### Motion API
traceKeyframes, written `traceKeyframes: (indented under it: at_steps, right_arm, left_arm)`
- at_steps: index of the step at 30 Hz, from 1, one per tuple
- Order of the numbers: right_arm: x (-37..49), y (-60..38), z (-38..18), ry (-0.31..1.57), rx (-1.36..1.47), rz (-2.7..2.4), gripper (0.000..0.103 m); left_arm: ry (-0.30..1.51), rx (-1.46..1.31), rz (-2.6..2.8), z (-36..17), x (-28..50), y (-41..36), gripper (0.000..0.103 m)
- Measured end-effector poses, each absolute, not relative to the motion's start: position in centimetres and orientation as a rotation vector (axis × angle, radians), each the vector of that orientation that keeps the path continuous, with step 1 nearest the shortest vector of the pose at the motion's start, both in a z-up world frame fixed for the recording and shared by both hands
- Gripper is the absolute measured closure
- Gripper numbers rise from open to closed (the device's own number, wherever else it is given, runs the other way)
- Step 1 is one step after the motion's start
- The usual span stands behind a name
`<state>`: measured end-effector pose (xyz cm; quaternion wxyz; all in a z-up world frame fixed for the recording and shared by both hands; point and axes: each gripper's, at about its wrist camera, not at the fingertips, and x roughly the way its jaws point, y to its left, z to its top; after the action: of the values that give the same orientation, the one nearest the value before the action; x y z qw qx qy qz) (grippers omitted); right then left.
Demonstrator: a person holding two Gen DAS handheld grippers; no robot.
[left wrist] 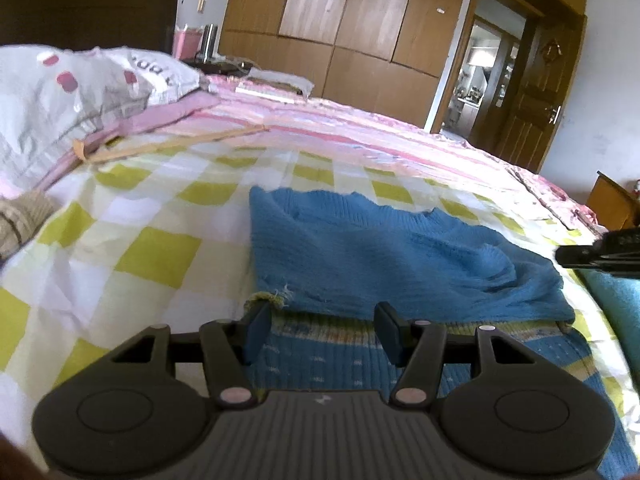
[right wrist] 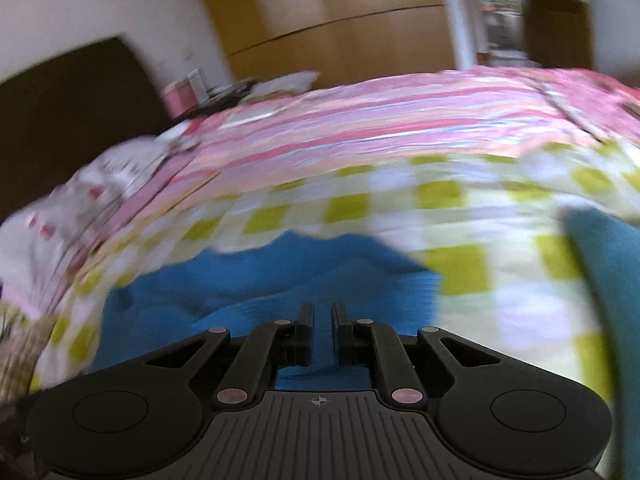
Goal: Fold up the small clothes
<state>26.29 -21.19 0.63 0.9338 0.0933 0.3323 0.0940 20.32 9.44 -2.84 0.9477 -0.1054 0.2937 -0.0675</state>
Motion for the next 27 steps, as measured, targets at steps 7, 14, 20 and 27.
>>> traceKeyframes:
  at_steps: [7, 14, 20, 27]
  right_arm:
    - [28.7, -16.0, -0.4, 0.74, 0.007, 0.336, 0.091]
    - [30.8, -13.9, -2.0, 0.792, -0.126, 0.308, 0.091]
    - [31.8, -15.0, -2.2, 0.774, -0.093, 0.221, 0.088]
    - [32.7, -18.1, -1.9, 0.78, -0.022, 0.14, 0.084]
  left_arm:
    - [0.552, -0.21, -0.106, -1.7, 21.3, 9.0, 0.042]
    - [0.528, -0.174, -0.1, -0.9, 22.7, 8.2, 0.042]
    - [0.64, -0.108, -0.051, -3.8, 23.8, 8.5, 0.042]
    - [0.652, -0.127, -0.045, -4.3, 23.8, 9.4, 0.039]
